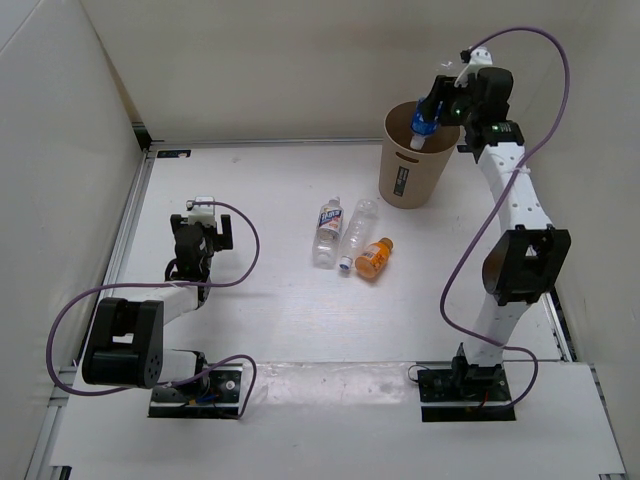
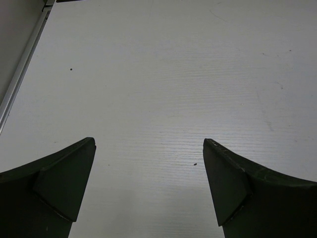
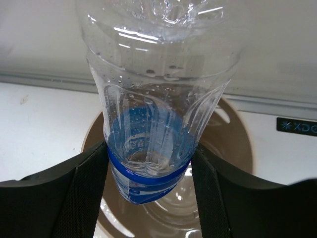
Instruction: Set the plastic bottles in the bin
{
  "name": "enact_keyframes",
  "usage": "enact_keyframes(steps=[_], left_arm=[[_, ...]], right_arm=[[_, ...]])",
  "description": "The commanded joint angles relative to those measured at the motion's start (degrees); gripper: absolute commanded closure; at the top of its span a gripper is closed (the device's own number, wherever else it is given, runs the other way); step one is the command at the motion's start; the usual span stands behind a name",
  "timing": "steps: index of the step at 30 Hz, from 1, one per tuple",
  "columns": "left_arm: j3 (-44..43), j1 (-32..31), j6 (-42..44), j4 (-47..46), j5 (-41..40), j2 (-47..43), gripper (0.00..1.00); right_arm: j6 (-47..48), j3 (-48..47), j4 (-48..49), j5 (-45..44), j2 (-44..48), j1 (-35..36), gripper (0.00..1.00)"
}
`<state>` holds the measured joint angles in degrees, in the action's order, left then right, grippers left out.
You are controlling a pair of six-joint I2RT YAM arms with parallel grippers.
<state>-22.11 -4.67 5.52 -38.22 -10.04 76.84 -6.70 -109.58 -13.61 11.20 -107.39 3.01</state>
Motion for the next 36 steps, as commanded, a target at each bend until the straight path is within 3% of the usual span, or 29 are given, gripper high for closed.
enact_keyframes(steps=[1,3,4,6,10,15,23,28,33,35,36], left_arm=[[0.40,0.27,-0.42,-1.42,0.11,-0.37,0.00],[0.58,0.18,-0.51,-1.51,0.11,-0.37,0.00],[0.58,0.10,-0.51,-1.51,0.02,-0.46,0.00],[0.58,0.27,-0.33,-1.60,0.11,-0.47,0.00],[0.66,0.18,-0.33,-1.60,0.11,-0.46,0.00],[0.66,0.27,-0.42,-1.77,0.11,-0.29,0.00],[0.66,0.10,-0.33,-1.77,0.02,-0.37,0.00],[0.66,0.27,-0.33,-1.77,0.02,-0.46,0.00],[0.66,0.27,-0.42,-1.77,0.11,-0.37,0.00],[0.84,0.27,-0.25,-1.77,0.02,-0.37,0.00],[0.75,0.36,-0.33,-1.86,0.20,-0.37,0.00]], right_arm=[[0.72,0.33,-1.68,2.15,2.01,0.77,0.78],[1.33,1.38,-2.04,2.25,2.54,1.21,0.72],[1.42,2.17,-2.04,2.07,2.98,1.30,0.62],[2.12,3.14,-1.86,1.63,3.42,1.39,0.53],[2.92,3.41,-2.13,1.02,3.95,1.48,0.49],[3.80,0.87,-2.48,-1.79,3.51,0.60,0.10],[4.06,-6.08,-0.90,-2.15,4.29,-1.51,0.10],[5.20,-0.23,0.33,1.97,11.13,-1.77,0.10],[9.06,11.66,1.83,18.66,20.37,-2.13,0.10],[12.05,16.49,-0.71,32.05,24.14,-4.67,0.10],[18.41,19.29,-1.76,35.17,25.29,-5.02,0.10]])
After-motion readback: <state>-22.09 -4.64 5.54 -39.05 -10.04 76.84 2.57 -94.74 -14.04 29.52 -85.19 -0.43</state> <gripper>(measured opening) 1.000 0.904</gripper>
